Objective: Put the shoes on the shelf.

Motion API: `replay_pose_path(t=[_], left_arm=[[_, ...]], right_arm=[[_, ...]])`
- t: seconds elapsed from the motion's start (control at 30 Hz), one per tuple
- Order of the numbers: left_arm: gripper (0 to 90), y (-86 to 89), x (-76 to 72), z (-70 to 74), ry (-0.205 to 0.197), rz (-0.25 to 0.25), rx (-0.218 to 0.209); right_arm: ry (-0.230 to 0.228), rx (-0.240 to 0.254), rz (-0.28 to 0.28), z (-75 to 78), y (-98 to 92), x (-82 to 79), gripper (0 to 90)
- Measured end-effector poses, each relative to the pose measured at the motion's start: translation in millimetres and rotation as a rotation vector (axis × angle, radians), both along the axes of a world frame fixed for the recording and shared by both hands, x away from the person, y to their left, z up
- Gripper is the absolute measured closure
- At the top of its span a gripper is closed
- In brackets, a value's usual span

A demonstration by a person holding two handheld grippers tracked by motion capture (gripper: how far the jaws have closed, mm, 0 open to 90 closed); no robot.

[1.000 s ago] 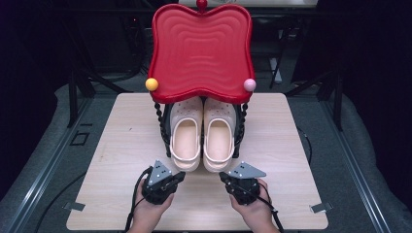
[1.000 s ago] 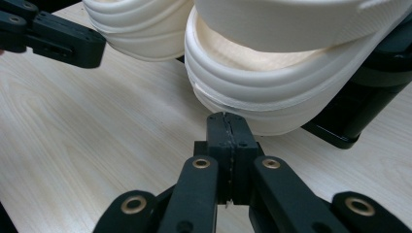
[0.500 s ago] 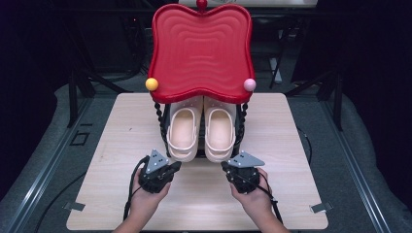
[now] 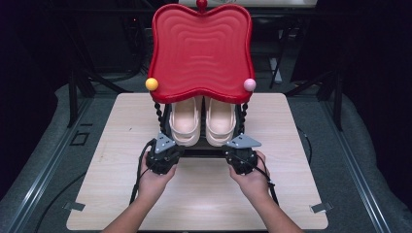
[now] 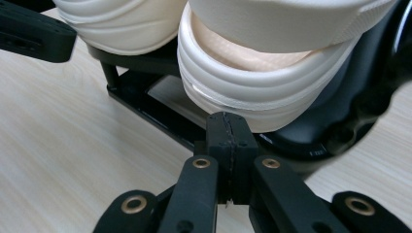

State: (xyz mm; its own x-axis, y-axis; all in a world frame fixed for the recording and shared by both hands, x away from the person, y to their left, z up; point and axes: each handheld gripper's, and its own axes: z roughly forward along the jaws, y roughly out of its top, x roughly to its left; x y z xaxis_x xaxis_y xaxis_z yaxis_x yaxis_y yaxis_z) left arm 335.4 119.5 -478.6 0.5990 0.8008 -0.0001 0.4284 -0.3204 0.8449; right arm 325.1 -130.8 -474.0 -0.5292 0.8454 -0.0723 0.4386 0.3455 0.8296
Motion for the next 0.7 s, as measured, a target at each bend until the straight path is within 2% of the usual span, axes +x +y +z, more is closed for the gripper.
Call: replay_pose_path(t=[0.17,0.4,0.5,0.7], left_arm=[[90.0,-5.3,7.9,-1.6,0.004,0.001,0.015],[90.0,-12.3,17.6,-5.2,0.012,0.007,0.016],[90.0,-14.7,20.4,-6.1,0.014,0.010,0.029],[90.0,-14.7,26.6,-8.9,0.023,0.028,0.025]], right_arm=[[-0.002,0.010,-0.007,-1.2,7.0,9.8,90.0],[0.028,0.028,-0.026,-9.2,10.0,23.7,90.0],[0.031,0.037,-0.033,-10.0,10.2,26.0,90.0],[0.041,0.056,-0.048,-12.1,10.6,32.2,90.0]])
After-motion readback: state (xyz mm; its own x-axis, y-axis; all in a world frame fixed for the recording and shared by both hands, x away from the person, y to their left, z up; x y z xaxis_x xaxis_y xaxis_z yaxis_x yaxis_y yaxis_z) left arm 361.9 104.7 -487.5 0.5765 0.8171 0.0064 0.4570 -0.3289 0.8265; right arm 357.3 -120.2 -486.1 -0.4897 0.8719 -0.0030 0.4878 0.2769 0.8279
